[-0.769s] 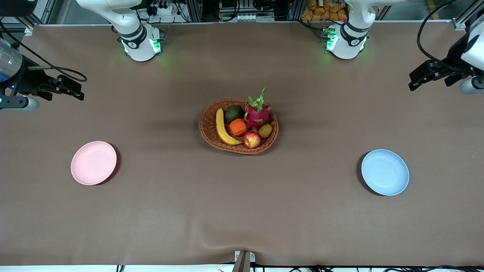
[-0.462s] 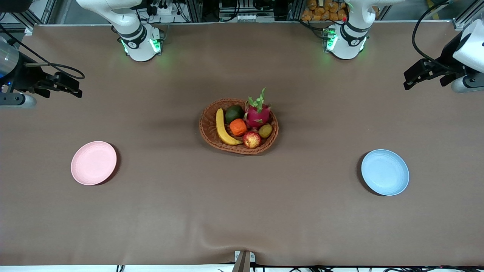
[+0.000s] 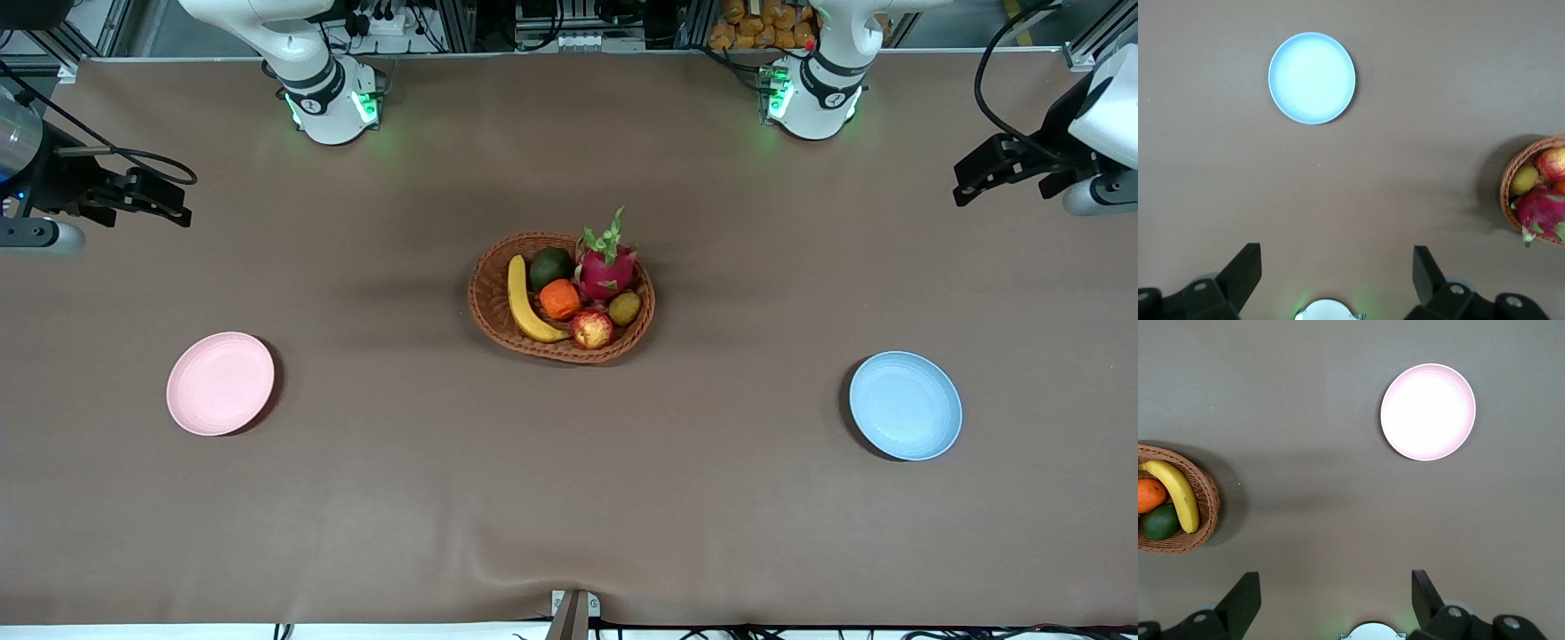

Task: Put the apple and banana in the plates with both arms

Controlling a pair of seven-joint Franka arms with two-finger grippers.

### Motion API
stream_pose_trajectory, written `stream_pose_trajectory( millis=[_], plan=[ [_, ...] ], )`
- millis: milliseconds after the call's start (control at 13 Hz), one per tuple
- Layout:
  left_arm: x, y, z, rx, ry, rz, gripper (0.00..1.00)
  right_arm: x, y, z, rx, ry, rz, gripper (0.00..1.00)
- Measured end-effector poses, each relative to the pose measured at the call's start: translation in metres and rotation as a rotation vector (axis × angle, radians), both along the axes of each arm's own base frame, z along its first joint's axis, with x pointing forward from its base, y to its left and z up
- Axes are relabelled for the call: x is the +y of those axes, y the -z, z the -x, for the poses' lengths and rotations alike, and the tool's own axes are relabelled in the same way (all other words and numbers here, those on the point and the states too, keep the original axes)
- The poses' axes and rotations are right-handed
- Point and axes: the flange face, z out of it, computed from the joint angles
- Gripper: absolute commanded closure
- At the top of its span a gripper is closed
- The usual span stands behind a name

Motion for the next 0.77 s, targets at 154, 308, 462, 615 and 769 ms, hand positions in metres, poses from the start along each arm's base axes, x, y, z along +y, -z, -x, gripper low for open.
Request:
stream_pose_trajectory(
  millis=[154,308,462,615,769],
  plan=[
    [0.003,-0.008,0.007,0.000,-0.004,-0.002,0.00,-0.003,0.001,0.000,0.000,0.001,0.022,0.00],
    [0.004,-0.016,0.014,-0.011,-0.004,-0.002,0.00,-0.008,0.002,-0.002,-0.001,0.006,0.045,0.00],
    [0.000,-0.020,0.017,-0.016,0.002,-0.002,0.00,-0.026,0.006,-0.006,-0.003,0.038,0.057,0.00],
    [-0.003,-0.024,0.021,-0.023,0.010,-0.001,0.00,-0.055,0.007,-0.006,-0.002,0.090,0.058,0.00],
    [-0.019,-0.024,0.022,-0.027,0.037,0.024,0.00,-0.080,0.005,-0.004,-0.004,0.137,0.056,0.00]
  ],
)
